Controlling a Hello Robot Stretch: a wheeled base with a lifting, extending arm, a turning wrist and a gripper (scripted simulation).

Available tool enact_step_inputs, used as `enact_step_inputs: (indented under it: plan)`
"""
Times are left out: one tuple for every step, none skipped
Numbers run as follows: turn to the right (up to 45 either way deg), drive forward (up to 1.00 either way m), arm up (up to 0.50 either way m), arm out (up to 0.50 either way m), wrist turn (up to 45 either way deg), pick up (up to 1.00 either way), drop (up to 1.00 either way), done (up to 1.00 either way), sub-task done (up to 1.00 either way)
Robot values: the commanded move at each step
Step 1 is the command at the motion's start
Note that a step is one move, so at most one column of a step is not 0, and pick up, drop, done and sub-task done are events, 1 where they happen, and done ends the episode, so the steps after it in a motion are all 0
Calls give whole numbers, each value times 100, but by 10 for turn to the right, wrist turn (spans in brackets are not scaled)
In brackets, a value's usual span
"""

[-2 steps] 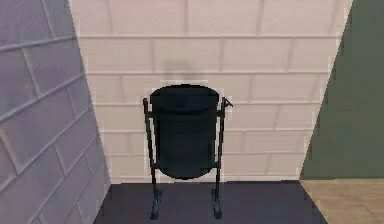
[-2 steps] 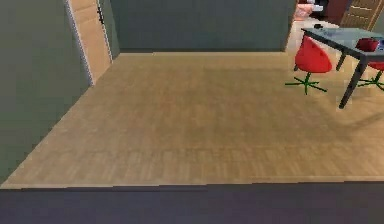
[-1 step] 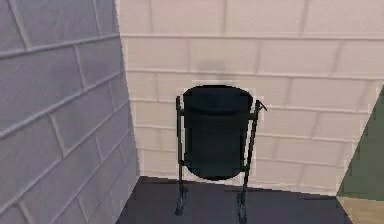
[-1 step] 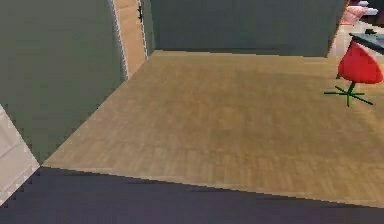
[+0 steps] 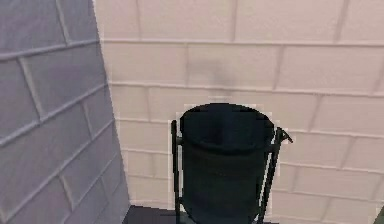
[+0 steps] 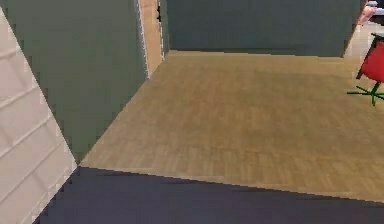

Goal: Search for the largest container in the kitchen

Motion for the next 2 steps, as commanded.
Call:
enact_step_inputs:
  plan:
    - [90,0,0,0,0,0,0,0,0]
    - [0,0,0,0,0,0,0,100,0]
